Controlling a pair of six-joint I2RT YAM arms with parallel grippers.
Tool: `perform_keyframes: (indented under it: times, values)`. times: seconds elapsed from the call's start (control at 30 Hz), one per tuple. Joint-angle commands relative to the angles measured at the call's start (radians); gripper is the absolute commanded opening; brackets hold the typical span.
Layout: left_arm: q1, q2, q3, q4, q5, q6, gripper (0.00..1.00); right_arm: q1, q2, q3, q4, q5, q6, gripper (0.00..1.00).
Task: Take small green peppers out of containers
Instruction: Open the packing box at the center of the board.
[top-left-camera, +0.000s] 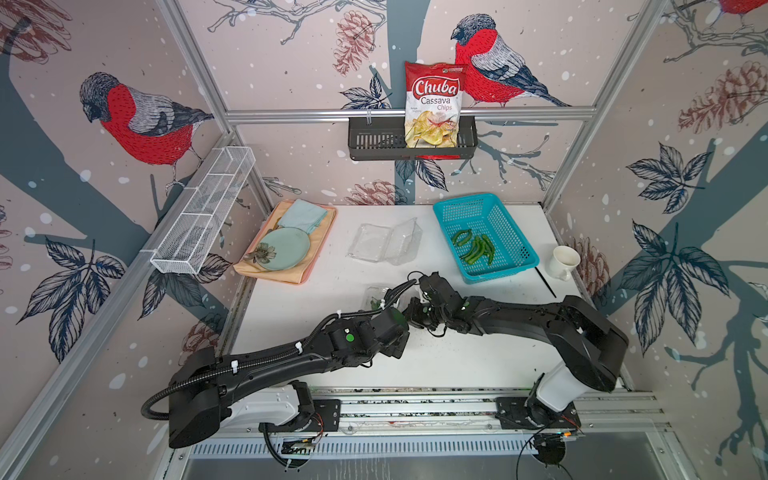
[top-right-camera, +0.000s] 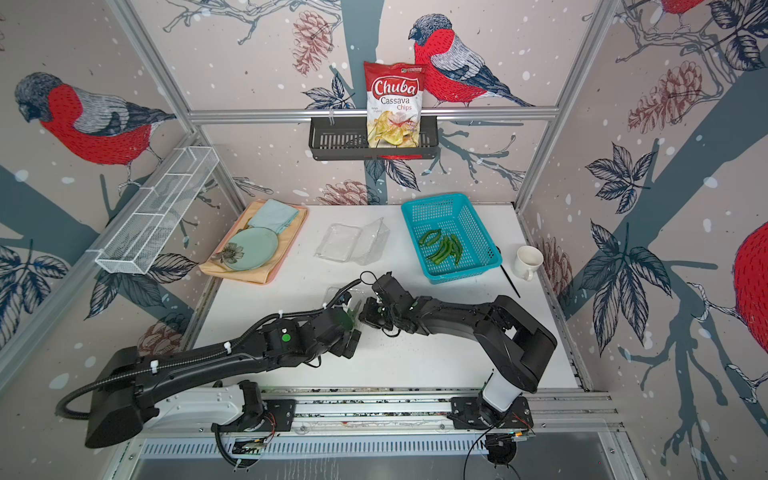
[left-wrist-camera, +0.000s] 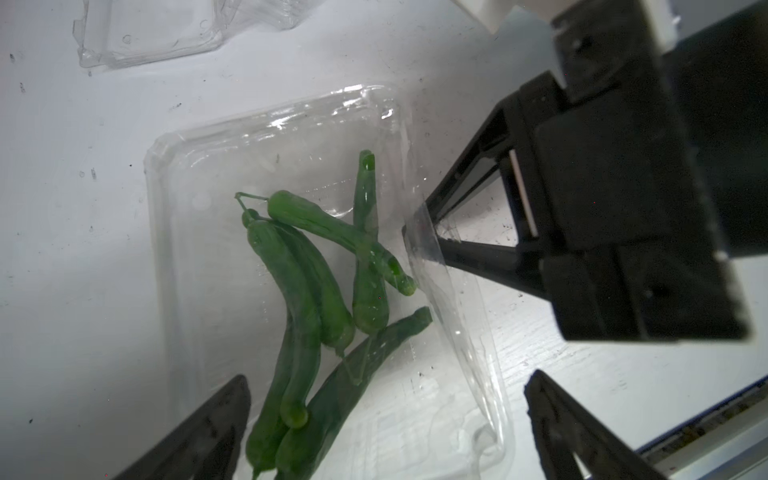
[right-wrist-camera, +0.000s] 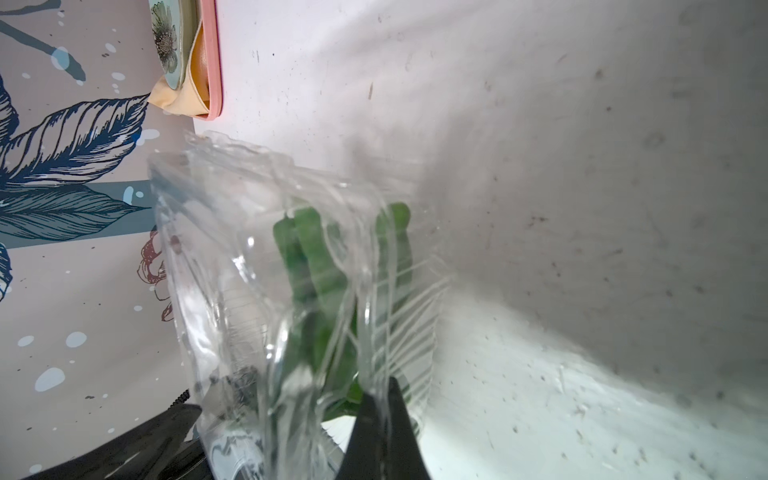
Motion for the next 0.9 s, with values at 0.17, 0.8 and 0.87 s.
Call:
perform_keyframes:
  times: [0.17,0.8,0.87]
  values:
    - [-0.02,0.087,0.047,-0.051,-0.179,0.011,0.96,0.018,-0.015,-0.002,0.017,-0.011,-0.009,0.0]
    - [-0.033,0.049,-0.018,0.066,-0.044,-0.033,0.95,0.029,-0.081,-0.025,-0.024,-0.022,-0.029,0.0]
    - [-0.032,0.049,-0.021,0.056,-0.057,-0.038,0.95,0.029,-0.083,-0.028,-0.026,-0.025,-0.033,0.0]
